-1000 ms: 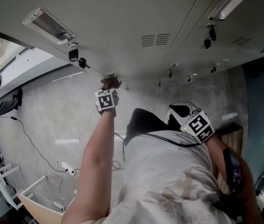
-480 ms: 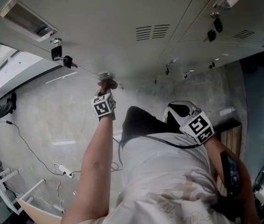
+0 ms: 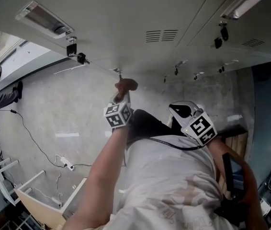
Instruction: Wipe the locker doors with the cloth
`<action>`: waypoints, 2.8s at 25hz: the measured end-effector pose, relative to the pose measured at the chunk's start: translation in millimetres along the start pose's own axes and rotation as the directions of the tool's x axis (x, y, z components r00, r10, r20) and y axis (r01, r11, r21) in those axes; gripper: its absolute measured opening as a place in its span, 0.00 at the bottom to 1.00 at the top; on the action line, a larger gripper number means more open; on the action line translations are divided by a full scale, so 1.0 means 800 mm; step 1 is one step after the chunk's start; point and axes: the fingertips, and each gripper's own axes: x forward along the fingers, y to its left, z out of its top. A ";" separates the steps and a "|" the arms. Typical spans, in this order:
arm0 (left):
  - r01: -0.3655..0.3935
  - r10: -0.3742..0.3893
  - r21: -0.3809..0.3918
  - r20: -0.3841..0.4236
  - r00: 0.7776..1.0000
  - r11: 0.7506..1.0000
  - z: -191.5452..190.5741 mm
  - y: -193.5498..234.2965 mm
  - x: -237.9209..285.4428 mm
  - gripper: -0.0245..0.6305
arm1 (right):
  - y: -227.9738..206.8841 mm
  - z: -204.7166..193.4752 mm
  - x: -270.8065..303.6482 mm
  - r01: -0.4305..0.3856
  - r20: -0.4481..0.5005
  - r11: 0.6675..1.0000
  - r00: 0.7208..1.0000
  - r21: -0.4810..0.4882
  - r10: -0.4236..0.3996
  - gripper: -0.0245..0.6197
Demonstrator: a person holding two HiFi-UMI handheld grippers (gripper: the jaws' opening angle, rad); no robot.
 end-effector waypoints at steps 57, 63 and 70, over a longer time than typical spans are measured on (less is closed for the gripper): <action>0.046 -0.032 0.118 -0.114 0.993 0.992 -0.029 -0.170 0.212 0.11 | -0.105 -0.065 -0.056 0.077 0.000 0.997 0.997 0.009 -0.077 0.05; -0.065 0.073 0.121 -0.065 0.995 0.990 -0.079 -0.384 0.306 0.11 | -0.272 -0.194 -0.244 0.039 -0.014 0.999 0.999 -0.028 -0.040 0.05; -0.167 0.167 0.009 0.002 0.986 0.986 -0.085 -0.305 0.283 0.11 | -0.261 -0.195 -0.239 0.003 -0.044 0.998 0.999 -0.067 -0.006 0.05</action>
